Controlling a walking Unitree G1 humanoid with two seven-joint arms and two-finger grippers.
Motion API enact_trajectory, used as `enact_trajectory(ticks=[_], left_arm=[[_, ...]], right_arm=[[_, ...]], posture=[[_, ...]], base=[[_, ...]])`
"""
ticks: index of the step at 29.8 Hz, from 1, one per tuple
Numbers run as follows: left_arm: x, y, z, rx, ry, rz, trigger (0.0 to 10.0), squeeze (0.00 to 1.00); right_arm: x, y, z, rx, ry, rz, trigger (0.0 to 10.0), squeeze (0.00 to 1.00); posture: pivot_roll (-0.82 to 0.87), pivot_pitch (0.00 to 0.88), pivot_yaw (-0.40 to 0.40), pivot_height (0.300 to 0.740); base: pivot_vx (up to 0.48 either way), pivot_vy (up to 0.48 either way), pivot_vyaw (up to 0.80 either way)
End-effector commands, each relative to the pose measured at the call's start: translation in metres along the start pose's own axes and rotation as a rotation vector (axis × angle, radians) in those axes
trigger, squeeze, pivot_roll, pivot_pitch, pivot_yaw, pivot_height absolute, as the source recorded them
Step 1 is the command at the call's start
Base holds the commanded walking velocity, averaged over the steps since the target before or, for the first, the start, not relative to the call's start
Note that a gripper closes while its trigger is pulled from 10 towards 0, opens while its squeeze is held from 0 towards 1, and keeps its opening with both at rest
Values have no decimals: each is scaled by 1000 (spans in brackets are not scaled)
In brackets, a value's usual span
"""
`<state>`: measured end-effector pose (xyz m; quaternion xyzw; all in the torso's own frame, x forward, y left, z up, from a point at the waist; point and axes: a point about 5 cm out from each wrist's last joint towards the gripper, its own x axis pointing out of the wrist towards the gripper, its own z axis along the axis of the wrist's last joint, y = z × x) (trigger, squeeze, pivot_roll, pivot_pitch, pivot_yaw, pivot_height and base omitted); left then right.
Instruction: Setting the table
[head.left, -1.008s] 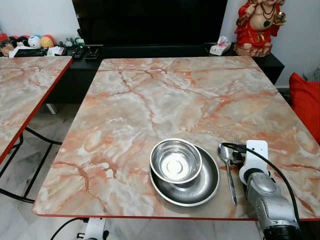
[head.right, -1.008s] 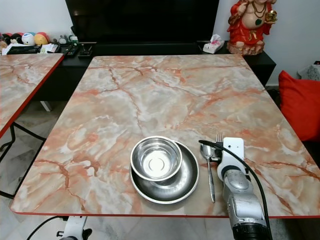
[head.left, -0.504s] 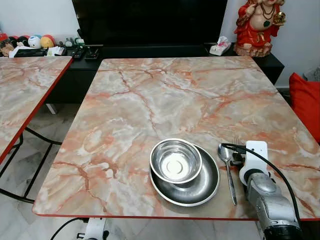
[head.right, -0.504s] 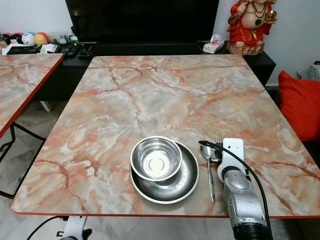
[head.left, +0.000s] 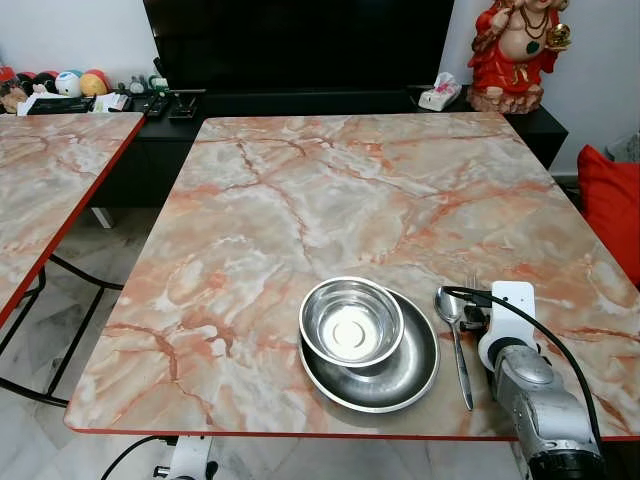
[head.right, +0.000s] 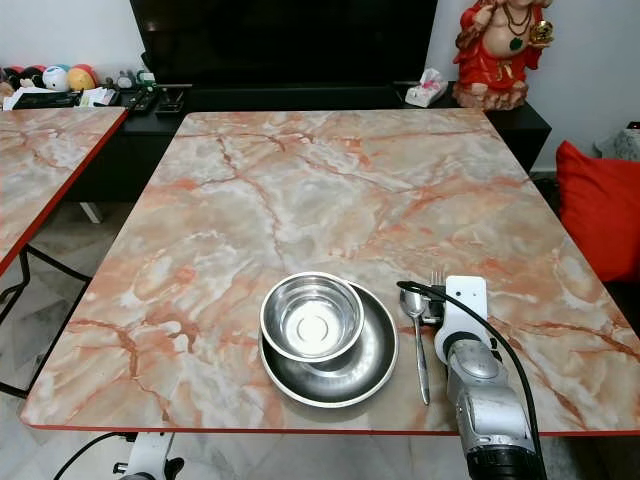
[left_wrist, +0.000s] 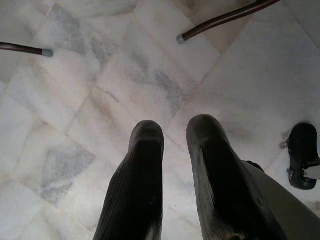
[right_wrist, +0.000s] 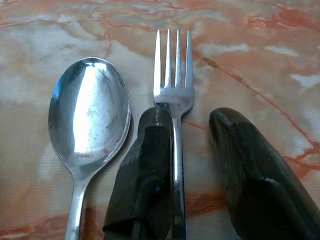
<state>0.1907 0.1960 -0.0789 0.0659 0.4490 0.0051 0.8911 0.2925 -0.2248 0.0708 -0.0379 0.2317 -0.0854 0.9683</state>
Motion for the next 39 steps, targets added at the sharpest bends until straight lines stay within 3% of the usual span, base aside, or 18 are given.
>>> enact_trajectory(ticks=[1, 11, 18, 28, 38, 39], left_arm=[[-1, 1, -7, 10, 34, -1, 10000, 0], [-1, 1, -6, 10, 32, 0, 10000, 0], [0, 0, -4, 11, 27, -1, 10000, 0], [1, 1, 1, 28, 19, 0, 10000, 0], [1, 2, 4, 33, 14, 10, 10000, 0], [1, 2, 4, 31, 10, 13, 10000, 0]], right_arm=[[-1, 3, 4, -2, -3, 17, 10000, 0], [-2, 5, 2, -1, 22, 40, 10000, 0], [-1, -3, 11, -15, -21, -13, 10000, 0], [-2, -10, 33, 12, -136, -68, 10000, 0], [-7, -1, 55, 57, -334, -45, 10000, 0], [-9, 2, 62, 73, -390, -43, 10000, 0]], posture=[[7, 0, 30, 740], [6, 0, 29, 740], [6, 0, 30, 740], [-4, 0, 38, 740], [1, 0, 39, 740], [0, 0, 41, 740]], base=[[0, 0, 0], [0, 0, 0], [0, 0, 0], [0, 0, 0], [0, 0, 0], [0, 0, 0]])
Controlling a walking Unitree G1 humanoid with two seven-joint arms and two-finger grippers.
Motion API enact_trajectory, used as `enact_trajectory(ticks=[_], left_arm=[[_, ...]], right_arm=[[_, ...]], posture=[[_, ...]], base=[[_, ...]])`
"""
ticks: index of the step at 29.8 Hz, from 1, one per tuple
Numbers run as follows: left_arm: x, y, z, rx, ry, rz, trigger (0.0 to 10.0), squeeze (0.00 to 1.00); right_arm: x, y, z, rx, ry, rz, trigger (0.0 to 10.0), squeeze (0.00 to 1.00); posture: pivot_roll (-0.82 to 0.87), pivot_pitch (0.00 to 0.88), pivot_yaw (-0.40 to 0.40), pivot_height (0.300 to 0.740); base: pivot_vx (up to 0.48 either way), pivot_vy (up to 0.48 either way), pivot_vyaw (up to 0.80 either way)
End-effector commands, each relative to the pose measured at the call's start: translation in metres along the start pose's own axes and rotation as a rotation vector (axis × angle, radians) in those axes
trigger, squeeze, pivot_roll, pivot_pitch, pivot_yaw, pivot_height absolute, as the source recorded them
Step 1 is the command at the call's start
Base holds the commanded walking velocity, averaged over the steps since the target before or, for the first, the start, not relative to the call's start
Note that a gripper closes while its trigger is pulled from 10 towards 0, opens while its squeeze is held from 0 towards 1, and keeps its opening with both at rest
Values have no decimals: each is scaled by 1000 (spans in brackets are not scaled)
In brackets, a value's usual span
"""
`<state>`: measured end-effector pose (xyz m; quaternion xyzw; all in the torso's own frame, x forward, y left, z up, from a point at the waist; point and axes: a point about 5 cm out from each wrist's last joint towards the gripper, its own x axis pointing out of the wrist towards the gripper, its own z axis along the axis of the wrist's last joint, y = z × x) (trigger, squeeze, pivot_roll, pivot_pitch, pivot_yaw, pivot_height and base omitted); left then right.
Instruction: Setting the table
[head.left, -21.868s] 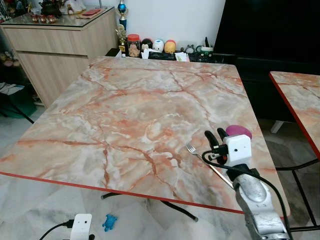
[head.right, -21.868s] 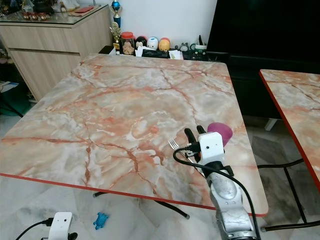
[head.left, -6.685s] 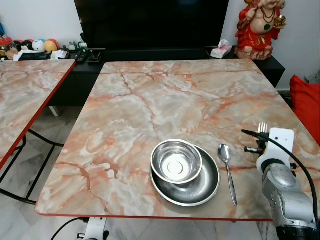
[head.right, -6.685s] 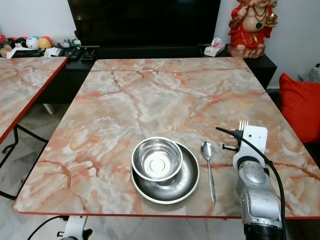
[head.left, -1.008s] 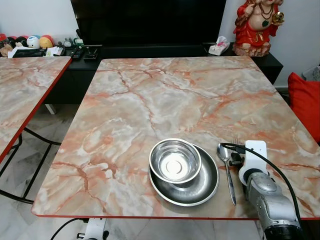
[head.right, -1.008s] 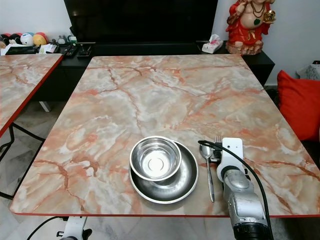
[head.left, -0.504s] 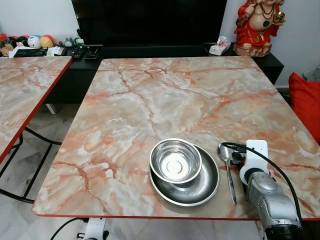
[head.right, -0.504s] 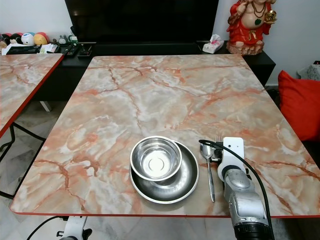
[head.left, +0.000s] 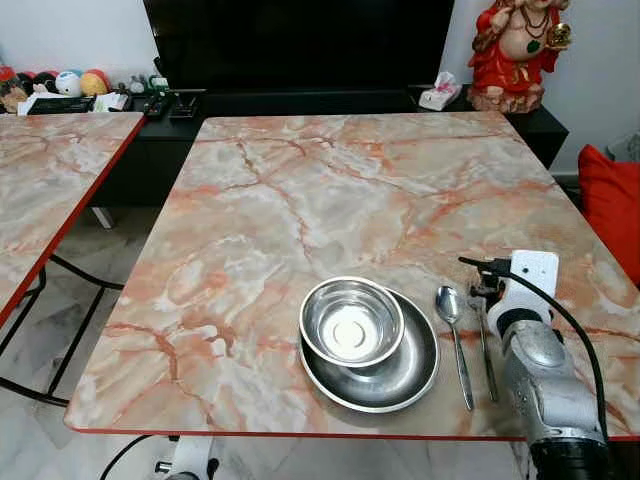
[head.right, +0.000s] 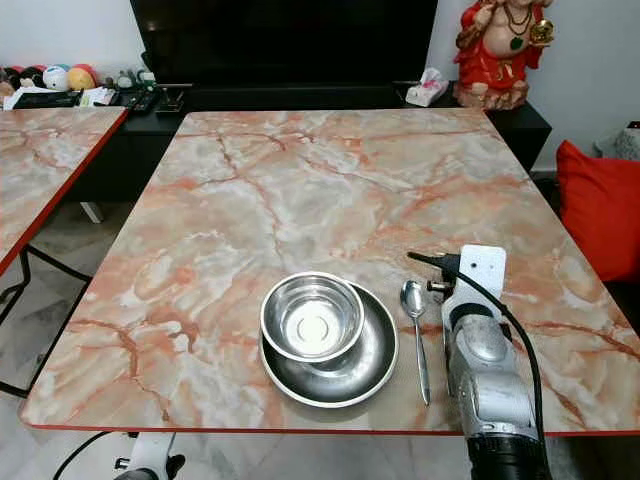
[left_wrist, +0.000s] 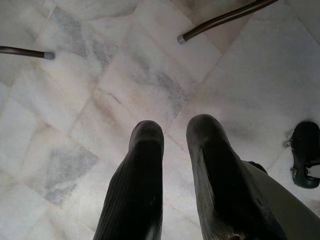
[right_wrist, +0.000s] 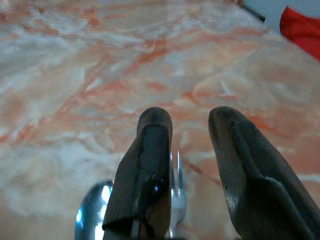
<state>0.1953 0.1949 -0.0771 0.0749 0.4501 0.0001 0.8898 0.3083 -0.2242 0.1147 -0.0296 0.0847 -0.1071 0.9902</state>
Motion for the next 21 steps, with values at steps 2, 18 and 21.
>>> enact_trajectory(ticks=[2, 18, 21], left_arm=[[0, 3, -1, 9, 6, 15, 10000, 0], [-2, 1, -11, -11, 43, 18, 10000, 0], [-2, 1, -12, -11, 44, 19, 10000, 0]], right_arm=[[1, 6, 18, 30, -112, 2, 10000, 0], [-2, 20, 31, 48, -249, 19, 10000, 0], [-2, 20, 35, 44, -282, 24, 10000, 0]], posture=[[0, 0, 41, 740], [13, 0, 23, 740], [13, 0, 26, 740]], base=[[0, 0, 0], [0, 184, 0], [0, 480, 219]])
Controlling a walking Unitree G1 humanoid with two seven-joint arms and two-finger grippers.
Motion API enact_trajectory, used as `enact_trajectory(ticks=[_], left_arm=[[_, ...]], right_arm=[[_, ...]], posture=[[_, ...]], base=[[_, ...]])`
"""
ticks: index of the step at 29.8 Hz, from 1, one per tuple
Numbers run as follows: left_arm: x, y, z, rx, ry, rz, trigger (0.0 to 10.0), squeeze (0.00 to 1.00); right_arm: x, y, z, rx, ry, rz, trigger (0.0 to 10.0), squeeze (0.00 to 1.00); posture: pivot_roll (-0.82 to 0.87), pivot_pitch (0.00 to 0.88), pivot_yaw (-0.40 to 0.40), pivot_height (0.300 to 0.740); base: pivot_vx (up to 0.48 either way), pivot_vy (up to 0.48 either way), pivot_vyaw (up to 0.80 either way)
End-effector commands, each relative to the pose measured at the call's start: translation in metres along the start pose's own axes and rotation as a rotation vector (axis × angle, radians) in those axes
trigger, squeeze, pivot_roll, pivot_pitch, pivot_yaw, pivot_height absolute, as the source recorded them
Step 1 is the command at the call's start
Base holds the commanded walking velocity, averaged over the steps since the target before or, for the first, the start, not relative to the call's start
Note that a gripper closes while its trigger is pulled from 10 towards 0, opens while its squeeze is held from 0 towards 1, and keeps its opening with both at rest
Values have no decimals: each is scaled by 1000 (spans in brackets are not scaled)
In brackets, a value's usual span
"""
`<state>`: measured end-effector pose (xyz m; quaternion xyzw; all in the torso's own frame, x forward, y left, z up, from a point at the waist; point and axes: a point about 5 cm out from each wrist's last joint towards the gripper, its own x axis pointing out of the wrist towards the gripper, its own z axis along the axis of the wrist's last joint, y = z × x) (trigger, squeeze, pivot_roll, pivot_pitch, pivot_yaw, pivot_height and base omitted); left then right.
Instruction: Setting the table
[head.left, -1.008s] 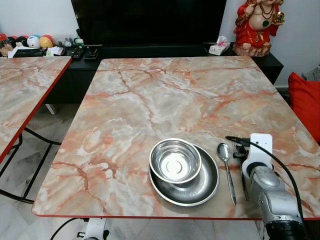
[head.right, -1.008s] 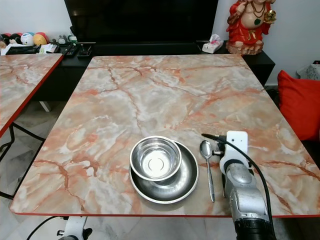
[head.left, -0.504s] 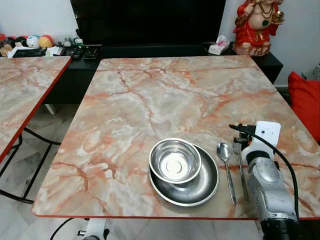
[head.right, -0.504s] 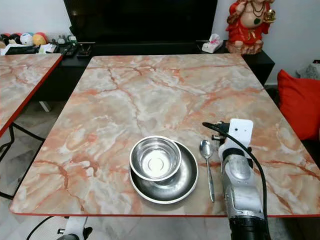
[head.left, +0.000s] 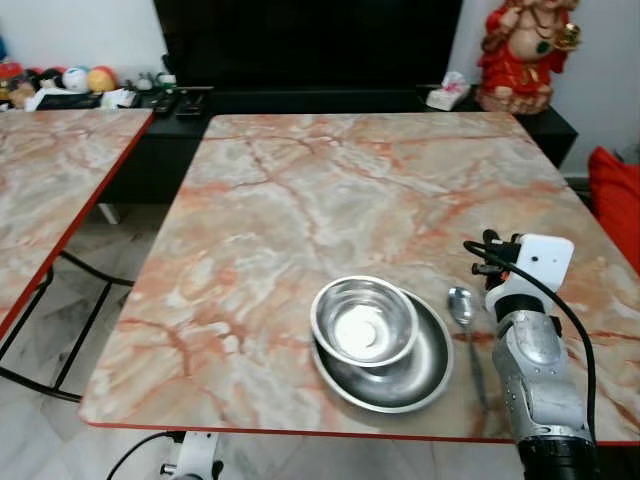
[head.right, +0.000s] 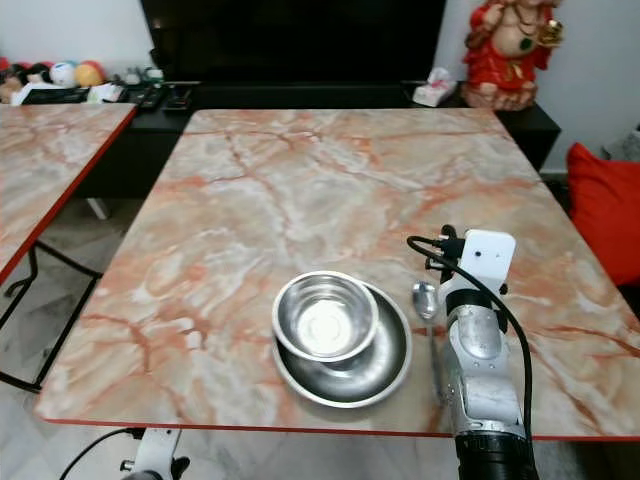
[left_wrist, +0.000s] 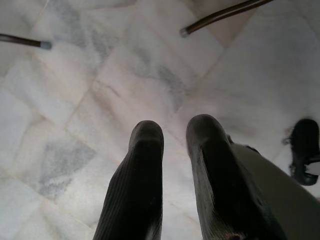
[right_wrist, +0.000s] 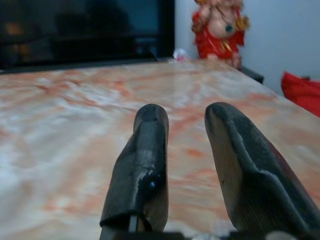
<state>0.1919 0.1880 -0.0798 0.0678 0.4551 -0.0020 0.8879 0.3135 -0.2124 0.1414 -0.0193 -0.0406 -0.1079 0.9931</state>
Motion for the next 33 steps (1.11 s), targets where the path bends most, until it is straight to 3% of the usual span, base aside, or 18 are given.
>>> enact_trajectory(ticks=[1, 7, 17, 22, 33], left_arm=[[-2, 9, -8, -1, 33, 30, 10000, 0], [-2, 11, -9, 2, 36, 32, 10000, 0], [-2, 11, -9, 3, 37, 34, 10000, 0], [-2, 11, -10, 0, 38, 34, 10000, 0], [-2, 11, -11, -9, 42, 35, 10000, 0]], right_arm=[[2, 11, 8, 3, -42, 32, 10000, 0], [-1, 12, 14, 47, -87, 31, 10000, 0], [3, 16, 23, 39, -133, 44, 10000, 0], [2, 26, 32, 47, -180, 93, 10000, 0], [1, 34, 28, 49, -160, 123, 10000, 0]], posture=[[12, 0, 29, 740], [13, 0, 36, 740], [14, 0, 35, 740], [14, 0, 33, 740], [14, 0, 27, 740]], base=[[0, 480, 725], [0, 480, 626], [0, 480, 0], [0, 480, 0], [0, 479, 0]])
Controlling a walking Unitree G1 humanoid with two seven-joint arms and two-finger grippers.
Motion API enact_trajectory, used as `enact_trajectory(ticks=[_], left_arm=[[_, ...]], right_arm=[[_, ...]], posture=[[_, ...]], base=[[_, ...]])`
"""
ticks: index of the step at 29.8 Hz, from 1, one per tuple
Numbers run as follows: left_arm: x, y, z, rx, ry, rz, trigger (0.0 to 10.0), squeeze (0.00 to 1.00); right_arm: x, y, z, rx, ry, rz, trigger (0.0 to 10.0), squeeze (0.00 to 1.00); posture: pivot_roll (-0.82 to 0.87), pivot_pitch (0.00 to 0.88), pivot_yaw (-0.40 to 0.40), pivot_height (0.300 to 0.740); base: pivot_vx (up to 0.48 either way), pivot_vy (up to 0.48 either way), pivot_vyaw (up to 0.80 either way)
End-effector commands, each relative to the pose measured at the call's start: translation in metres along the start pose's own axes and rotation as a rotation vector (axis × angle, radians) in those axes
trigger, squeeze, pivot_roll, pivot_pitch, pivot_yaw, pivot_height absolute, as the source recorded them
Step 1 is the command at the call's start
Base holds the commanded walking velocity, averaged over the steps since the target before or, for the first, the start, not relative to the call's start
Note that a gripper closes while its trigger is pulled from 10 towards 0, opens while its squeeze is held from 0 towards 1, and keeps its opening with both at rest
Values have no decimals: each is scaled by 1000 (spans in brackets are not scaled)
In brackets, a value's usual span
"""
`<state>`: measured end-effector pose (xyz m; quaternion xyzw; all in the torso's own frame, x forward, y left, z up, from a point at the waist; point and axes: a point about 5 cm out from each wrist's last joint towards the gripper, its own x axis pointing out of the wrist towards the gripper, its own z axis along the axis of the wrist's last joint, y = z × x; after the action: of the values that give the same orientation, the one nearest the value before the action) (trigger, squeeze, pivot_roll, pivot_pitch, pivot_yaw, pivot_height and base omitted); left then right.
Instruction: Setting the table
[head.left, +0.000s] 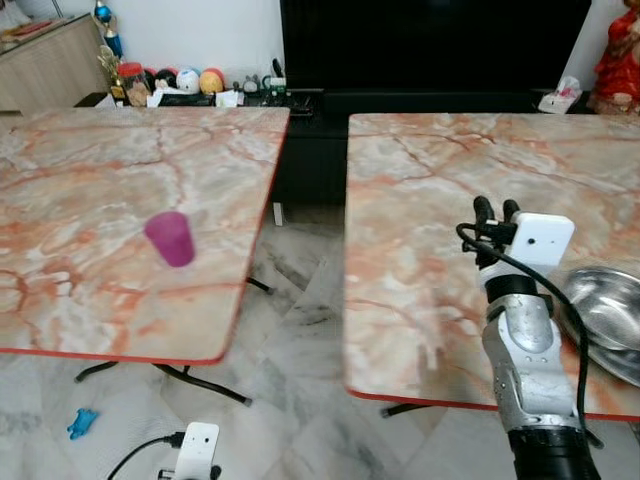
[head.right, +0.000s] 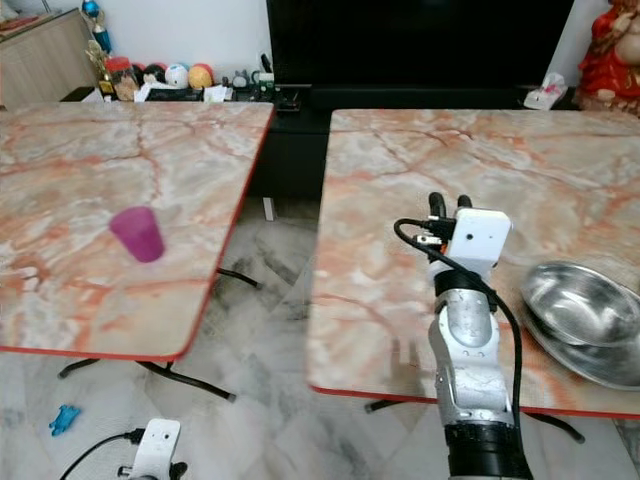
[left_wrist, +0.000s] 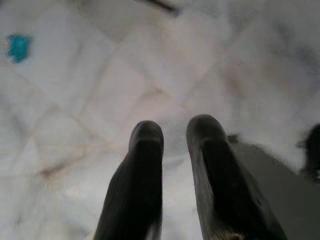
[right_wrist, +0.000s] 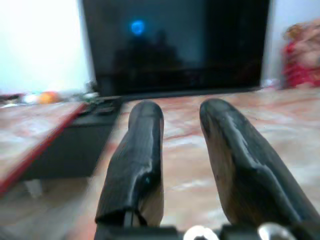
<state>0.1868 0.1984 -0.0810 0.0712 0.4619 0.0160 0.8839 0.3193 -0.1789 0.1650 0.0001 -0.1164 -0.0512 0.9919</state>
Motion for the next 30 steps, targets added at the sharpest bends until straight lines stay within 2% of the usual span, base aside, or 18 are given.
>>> enact_trajectory(ticks=[1, 9, 16, 20, 30], left_arm=[[-1, 1, -5, 1, 24, 1, 10000, 0], [-1, 1, -7, 0, 26, 2, 10000, 0], [-1, 2, -7, 5, 25, 3, 10000, 0], [-1, 3, -8, 7, 26, 4, 10000, 0], [-1, 3, -8, 8, 28, 4, 10000, 0]], right_arm=[[1, 1, 3, -10, -9, 17, 10000, 0], [-3, 0, -8, -6, 26, 16, 10000, 0], [-9, 2, -25, 7, 88, 27, 10000, 0], [-14, -3, -38, 1, 136, 16, 10000, 0], [-22, -5, -56, 8, 196, 13, 10000, 0]], posture=[[13, 0, 28, 740], [13, 0, 28, 740], [17, 0, 30, 740], [17, 0, 31, 740], [17, 0, 33, 740]], base=[[0, 472, 0], [0, 450, 0], [0, 0, 0], [0, 0, 0], [0, 0, 0]])
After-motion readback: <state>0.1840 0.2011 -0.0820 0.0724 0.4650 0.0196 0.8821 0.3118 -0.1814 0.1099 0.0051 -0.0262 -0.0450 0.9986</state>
